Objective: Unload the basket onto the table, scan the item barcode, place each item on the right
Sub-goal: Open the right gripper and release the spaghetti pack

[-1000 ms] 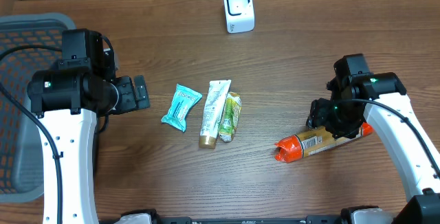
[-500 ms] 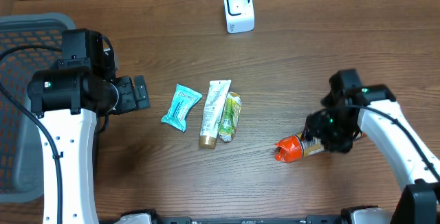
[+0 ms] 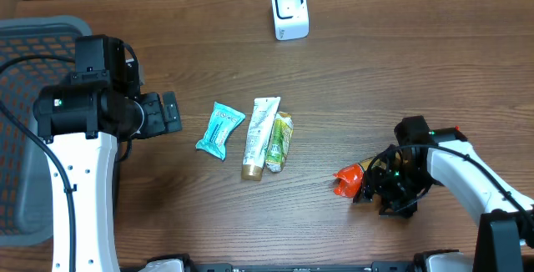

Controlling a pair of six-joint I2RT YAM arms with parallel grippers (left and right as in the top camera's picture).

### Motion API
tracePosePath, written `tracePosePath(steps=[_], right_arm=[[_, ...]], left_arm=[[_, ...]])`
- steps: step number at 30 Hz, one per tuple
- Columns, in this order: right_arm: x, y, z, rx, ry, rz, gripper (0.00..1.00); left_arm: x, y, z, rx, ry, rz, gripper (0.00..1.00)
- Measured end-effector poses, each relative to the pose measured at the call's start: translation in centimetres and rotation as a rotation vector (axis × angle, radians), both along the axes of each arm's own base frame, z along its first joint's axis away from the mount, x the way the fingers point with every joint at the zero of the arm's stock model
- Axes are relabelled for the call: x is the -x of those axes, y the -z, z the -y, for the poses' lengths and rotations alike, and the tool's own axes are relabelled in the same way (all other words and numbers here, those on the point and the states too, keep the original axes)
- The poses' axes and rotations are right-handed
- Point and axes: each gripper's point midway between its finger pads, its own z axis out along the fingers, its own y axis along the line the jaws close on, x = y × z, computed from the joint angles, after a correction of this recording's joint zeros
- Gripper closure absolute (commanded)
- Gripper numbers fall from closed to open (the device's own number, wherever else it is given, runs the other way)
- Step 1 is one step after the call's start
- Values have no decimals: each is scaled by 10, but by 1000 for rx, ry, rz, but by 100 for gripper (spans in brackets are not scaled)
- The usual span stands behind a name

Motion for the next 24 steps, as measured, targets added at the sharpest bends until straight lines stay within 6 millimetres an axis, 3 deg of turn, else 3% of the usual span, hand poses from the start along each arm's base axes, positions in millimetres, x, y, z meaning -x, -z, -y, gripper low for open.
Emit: tracePosePath(steps=[7,19,24], right_arm=[[-17,16,-3,-8,44,89,32],[-136,5,-13,-51,126,584,32],[-162,0,-3,8,193,676,32]], left_arm=[[0,0,0,0,0,0,1],[0,0,0,0,0,0,1],[0,0,0,0,0,0,0]])
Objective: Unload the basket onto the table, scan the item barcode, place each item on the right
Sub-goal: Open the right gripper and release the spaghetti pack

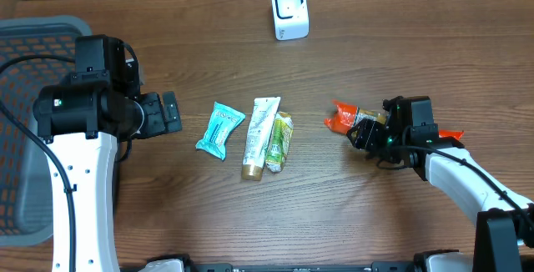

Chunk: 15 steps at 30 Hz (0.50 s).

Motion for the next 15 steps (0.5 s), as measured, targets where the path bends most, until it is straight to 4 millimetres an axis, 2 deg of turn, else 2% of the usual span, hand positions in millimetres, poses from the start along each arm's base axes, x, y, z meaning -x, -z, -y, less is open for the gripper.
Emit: tracePosePath(steps=[4,7,11,15], right_arm=[[-4,1,9,41,55,-12,32],[-7,-8,14,68,75,-39,31],[-24,-45,15,93,75,-43,27],[-44,-97,15,111,59,-3,27]], left_arm=[[0,0,0,0,0,0,0],[0,0,0,0,0,0,1],[0,0,0,0,0,0,1],[0,0,0,0,0,0,0]])
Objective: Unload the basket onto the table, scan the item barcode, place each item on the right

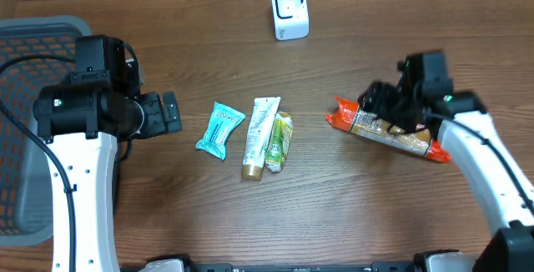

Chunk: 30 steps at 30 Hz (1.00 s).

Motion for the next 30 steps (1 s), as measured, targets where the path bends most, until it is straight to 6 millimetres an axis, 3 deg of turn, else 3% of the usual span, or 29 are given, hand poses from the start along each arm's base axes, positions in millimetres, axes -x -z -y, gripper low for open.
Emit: tracePosePath(steps=[4,30], right_arm=[[-4,-26,1,16,-18,15,27],[13,-15,17,114,-4,-63,27]], left_arm=[[0,0,0,0,0,0,1],[0,0,0,0,0,0,0]])
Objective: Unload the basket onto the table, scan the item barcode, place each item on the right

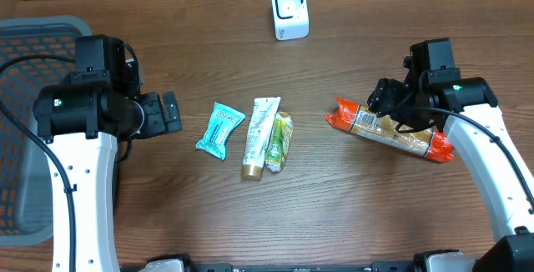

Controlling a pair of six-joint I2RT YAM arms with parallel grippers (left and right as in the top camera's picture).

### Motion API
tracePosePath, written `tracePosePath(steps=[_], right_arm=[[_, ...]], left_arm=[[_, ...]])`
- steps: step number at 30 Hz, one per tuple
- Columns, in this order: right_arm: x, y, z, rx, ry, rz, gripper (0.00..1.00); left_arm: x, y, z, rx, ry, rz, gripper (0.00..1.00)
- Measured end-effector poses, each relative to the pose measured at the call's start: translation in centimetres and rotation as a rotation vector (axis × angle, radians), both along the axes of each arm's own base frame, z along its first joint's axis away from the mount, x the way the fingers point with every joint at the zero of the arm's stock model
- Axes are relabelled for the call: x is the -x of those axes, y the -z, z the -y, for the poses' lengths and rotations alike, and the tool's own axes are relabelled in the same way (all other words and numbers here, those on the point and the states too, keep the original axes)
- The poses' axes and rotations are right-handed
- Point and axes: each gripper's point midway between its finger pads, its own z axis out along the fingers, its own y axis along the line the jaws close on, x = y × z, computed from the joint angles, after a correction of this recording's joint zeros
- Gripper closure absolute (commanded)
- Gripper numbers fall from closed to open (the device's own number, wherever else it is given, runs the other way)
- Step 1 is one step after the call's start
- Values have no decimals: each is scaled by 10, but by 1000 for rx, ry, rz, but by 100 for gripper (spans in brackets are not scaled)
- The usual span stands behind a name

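In the overhead view, a long orange snack packet point(388, 130) with a clear window hangs over the right side of the table, lying flat with its label up. My right gripper point(394, 115) is shut on its upper edge. The white barcode scanner point(289, 10) stands at the back centre, well away from the packet. My left gripper point(169, 113) hovers at the left, holding nothing; whether its fingers are open or shut does not show.
A teal pouch point(220, 128), a white tube point(261, 136) and a green packet point(279, 141) lie side by side at mid-table. A grey basket point(25, 122) sits at the left edge under my left arm.
My right arm has shifted slightly to the right and the packet with it, still level. The left arm and the items at mid-table have not moved.
My right gripper was low at the front right, shut on the orange packet's end. Then it held the packet nearer the centre, end-on to the camera. A second ago the packet lay flat with its length showing, and now it hangs there slightly further right.
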Motion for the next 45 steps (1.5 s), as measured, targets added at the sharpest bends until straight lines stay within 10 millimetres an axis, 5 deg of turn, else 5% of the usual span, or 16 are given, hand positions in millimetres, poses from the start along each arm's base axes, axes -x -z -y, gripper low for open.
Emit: tracePosePath(steps=[27,36,45], right_arm=[[-7,-5,3,30,-18,35,26],[-24,-79,3,35,-40,143,26],[-7,-62,10,77,-39,55,25]], left_arm=[[0,0,0,0,0,0,0],[0,0,0,0,0,0,0],[0,0,0,0,0,0,0]])
